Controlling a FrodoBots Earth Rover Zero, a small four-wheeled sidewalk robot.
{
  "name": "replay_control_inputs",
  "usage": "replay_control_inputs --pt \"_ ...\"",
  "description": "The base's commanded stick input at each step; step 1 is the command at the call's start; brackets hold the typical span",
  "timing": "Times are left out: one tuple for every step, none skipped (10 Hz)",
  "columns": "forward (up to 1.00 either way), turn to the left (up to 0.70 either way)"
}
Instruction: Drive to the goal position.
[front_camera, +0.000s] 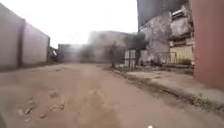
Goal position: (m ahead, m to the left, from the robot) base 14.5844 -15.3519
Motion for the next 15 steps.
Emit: replay_control_inputs --pt "0.50 0.01" --pt "0.50 0.01" --pt "0.50 0.01" --pt "0.50 0.01" --pt "0.50 0.01" --pt "0.50 0.01" --pt "0.50 0.01" --pt "0.50 0.01" --pt "0.50 0.01" --pt "0.50 0.01" --pt "0.50 0.01" --pt "0.50 0.01" --pt "0.50 0.31" --pt "0.50 0.49" --pt "0.50 0.51"
